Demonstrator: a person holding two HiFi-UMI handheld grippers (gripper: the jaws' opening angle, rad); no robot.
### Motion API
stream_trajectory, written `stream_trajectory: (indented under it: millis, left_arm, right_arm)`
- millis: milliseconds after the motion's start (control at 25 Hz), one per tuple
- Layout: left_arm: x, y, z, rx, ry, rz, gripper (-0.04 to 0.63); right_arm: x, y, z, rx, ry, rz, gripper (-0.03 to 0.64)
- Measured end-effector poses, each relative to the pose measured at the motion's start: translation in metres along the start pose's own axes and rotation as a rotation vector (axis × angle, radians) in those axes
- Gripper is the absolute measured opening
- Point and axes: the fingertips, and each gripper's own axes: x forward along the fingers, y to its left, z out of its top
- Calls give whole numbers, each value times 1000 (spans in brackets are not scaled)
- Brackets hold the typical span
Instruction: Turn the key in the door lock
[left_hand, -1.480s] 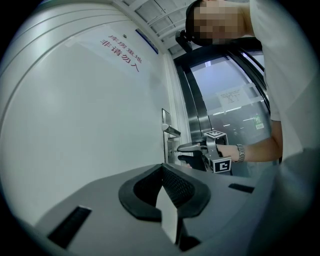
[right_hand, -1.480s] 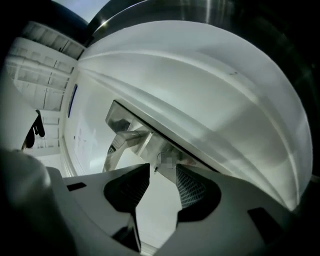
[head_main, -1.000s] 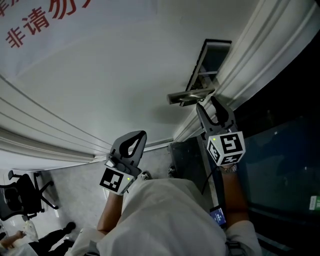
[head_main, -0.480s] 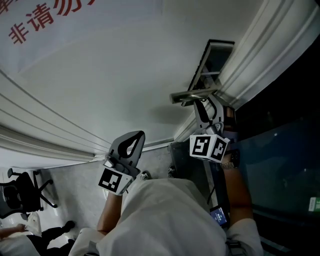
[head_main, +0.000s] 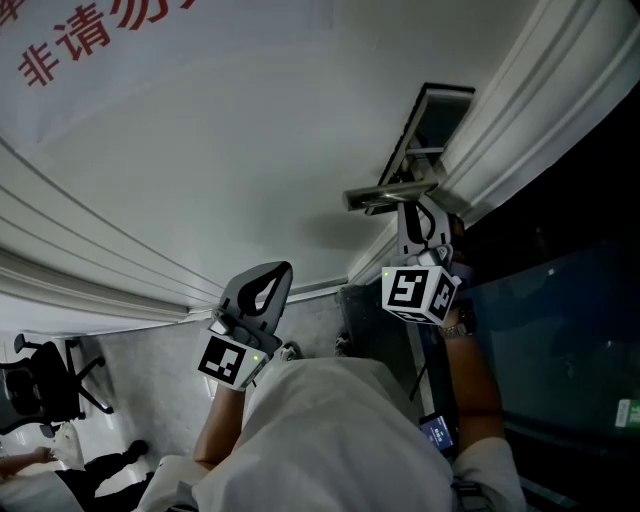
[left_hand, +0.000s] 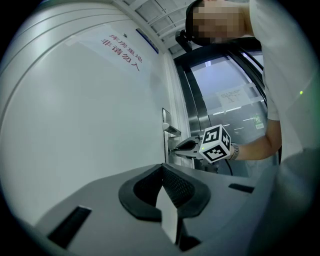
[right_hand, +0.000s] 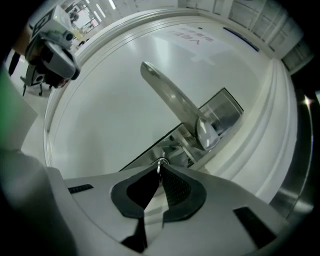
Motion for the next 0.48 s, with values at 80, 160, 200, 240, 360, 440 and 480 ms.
stream_trajectory:
  millis: [80,160,200,240,360,440,480]
  left_arm:
    - [1,0,0,-1,0,-3,3]
    - [3,0,0,-2,-1,-5,3]
    - [3,0,0,-2,-1,-6,3]
    - [4,0,0,0,-2,-7,4]
    - [6,1,0,1,0,-10,3]
    - [6,2,-1,-1,2,-11,4]
    - [6,2,-1,-2,2,-11,4]
  right_arm:
    - [0,-1,1,128,-11,16,21]
    - [0,-3,1,291,-28,38,20]
    - [0,-4,2,380,-40,49,19]
    - [0,-5,1,470,-53,59,20]
    - [1,-7,-2,735,-81,93,18]
    - [1,-9,-4,902,-94,118,18]
    - [1,-9,-4,982,-99,133,18]
